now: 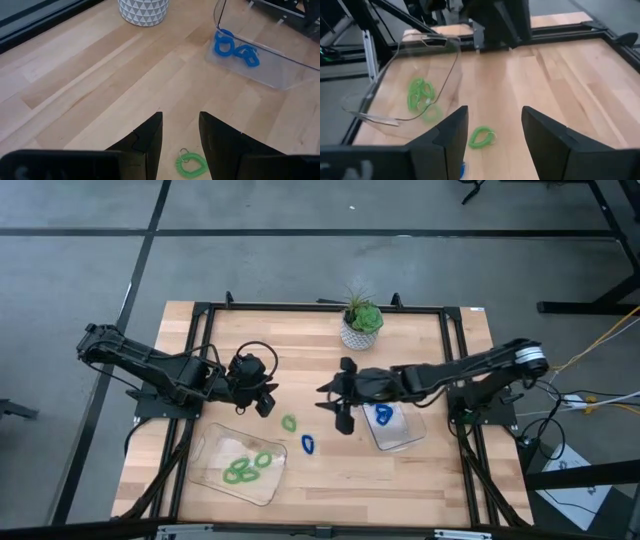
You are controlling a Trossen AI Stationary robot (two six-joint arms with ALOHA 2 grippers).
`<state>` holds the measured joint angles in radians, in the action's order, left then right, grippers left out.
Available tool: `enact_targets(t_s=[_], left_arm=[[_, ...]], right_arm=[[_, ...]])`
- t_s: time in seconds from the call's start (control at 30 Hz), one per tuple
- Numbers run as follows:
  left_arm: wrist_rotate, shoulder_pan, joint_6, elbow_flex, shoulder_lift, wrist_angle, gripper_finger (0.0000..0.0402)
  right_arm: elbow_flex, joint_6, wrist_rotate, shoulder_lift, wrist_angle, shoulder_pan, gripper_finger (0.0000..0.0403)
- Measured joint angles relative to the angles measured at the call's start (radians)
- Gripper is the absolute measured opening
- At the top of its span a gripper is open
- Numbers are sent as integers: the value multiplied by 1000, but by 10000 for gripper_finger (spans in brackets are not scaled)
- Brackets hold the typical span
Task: Sort spring keychains
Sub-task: Put the blue spring keychain into the right transparent bin
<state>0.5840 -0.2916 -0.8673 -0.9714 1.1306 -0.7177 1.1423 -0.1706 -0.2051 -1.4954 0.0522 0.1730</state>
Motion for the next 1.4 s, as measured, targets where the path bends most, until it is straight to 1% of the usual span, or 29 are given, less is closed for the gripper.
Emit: enact_targets(t_s=[0.07,0.13,0.33,0.43,0.53,0.67,0.77,0.83,0.97,1.03,1.1,1.3,1.4], left_arm=[[0,0,-2,0,0,0,123],[0,0,-8,0,0,3,123],[-2,0,-19,0,0,4,123],[-1,0,-19,0,3,3,123],[-2,0,-14,0,8,0,123],[-3,0,-13,0,10,-31,123],[-16,0,-21,0,9,-109,123],[-34,0,-65,0,9,-162,123],[-123,18,-200,0,-13,-253,123],[-166,34,-210,0,-30,-280,123],[-183,49,-212,0,-49,-296,123],[-142,102,-211,0,-108,-299,123],[-138,122,-197,0,-132,-299,123]], right_arm=[[34,13,0,-41,19,0,185],[76,37,23,-83,62,0,185],[252,47,99,-225,305,0,185],[330,48,104,-294,407,0,185],[380,48,104,-353,439,0,185],[394,45,124,-401,434,0,185],[394,45,130,-431,434,0,185],[394,41,130,-446,431,0,185],[394,21,130,-467,425,0,185],[394,10,130,-476,418,0,185],[394,10,130,-484,415,0,185],[394,10,130,-527,392,11,185],[394,10,130,-544,381,27,185]])
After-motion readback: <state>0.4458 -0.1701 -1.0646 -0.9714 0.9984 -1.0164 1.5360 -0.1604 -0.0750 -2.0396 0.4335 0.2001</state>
